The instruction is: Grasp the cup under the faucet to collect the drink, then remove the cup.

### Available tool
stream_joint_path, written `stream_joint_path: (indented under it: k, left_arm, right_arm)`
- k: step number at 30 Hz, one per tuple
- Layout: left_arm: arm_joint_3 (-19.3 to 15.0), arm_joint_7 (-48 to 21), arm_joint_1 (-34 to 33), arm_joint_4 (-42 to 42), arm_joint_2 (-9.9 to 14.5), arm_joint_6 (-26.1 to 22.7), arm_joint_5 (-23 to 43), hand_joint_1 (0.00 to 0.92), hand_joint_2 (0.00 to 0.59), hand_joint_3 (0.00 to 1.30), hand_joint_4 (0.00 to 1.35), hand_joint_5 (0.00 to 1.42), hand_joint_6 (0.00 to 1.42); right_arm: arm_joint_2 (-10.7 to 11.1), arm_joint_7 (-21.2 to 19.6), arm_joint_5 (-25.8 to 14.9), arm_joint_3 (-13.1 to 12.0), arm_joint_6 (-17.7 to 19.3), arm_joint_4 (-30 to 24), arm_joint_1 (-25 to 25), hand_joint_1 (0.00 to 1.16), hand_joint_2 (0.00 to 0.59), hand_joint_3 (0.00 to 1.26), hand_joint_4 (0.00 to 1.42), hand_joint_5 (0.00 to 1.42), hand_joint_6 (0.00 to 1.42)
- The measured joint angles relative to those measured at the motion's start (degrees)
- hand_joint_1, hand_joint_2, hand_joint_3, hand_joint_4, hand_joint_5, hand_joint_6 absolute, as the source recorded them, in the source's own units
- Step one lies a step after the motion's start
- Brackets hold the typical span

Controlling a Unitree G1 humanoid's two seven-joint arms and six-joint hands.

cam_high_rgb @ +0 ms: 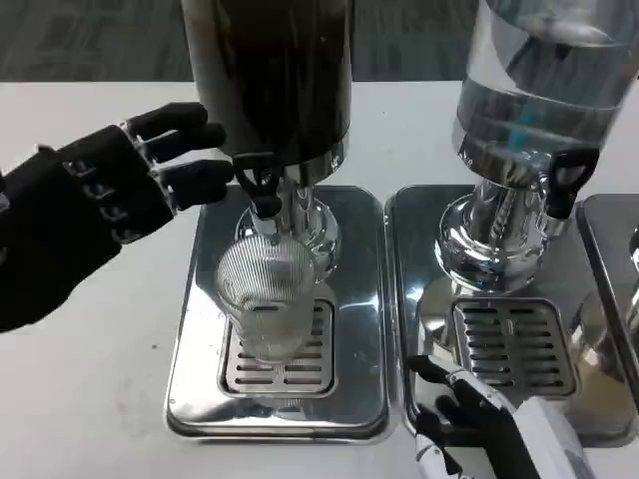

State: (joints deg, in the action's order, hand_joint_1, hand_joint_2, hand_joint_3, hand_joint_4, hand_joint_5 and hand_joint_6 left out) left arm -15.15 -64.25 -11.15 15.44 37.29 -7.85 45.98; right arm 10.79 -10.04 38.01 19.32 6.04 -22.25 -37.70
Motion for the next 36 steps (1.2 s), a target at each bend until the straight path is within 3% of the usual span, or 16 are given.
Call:
stream_joint_path:
  k: [8, 36]
  left_arm:
    - [-0.85, -1.4, -2.02, 0.45, -0.11, -2.99, -1.66, 0.0, 0.05, 0.23, 0.14, 0.2, 0.14]
    - [-3.73, -3.57, -5.67, 1.51, -0.18, -4.09, -3.79, 0.0, 0.056, 0.26, 0.14, 0.18, 0.12]
  right_arm:
    - [-0.96, -0.86, 0.03, 0.12, 0.01, 0.5, -0.02, 0.48, 0.539, 0.24, 0.22, 0.17, 0.23]
    - [-1.95, -2.27, -0.06, 1.04, 0.41, 2.33, 0.79, 0.49, 0.538, 0.24, 0.22, 0.17, 0.23]
